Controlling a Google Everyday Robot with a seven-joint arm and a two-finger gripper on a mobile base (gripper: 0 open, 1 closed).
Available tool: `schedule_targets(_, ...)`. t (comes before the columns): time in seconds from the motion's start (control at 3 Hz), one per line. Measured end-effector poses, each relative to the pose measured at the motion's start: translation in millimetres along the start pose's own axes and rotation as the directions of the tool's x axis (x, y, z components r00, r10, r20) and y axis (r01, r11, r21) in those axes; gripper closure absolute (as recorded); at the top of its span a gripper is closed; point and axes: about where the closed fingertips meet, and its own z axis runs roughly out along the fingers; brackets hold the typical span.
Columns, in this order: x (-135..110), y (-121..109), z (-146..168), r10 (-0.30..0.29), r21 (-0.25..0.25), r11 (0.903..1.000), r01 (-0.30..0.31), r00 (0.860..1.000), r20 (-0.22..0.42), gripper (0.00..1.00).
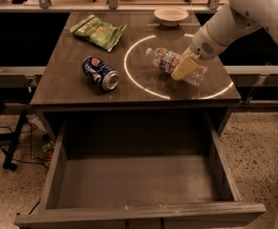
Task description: Pick water bottle from top drawer and place on counter
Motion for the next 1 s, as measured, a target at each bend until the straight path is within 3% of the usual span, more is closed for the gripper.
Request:
schedule_targets(0.33, 7, 0, 7, 0.021, -0.014, 0.9997, -0.021, 1.0, 0.005, 0.0)
schedule_targets(0.67, 7, 5, 3, 0.012, -0.018, 0.9998, -0.012, 1.0, 0.014, 0.0)
schedule_targets(1.0, 9, 13, -31, -0.001, -0.007, 1.0, 0.002, 0.997, 0.08, 0.0)
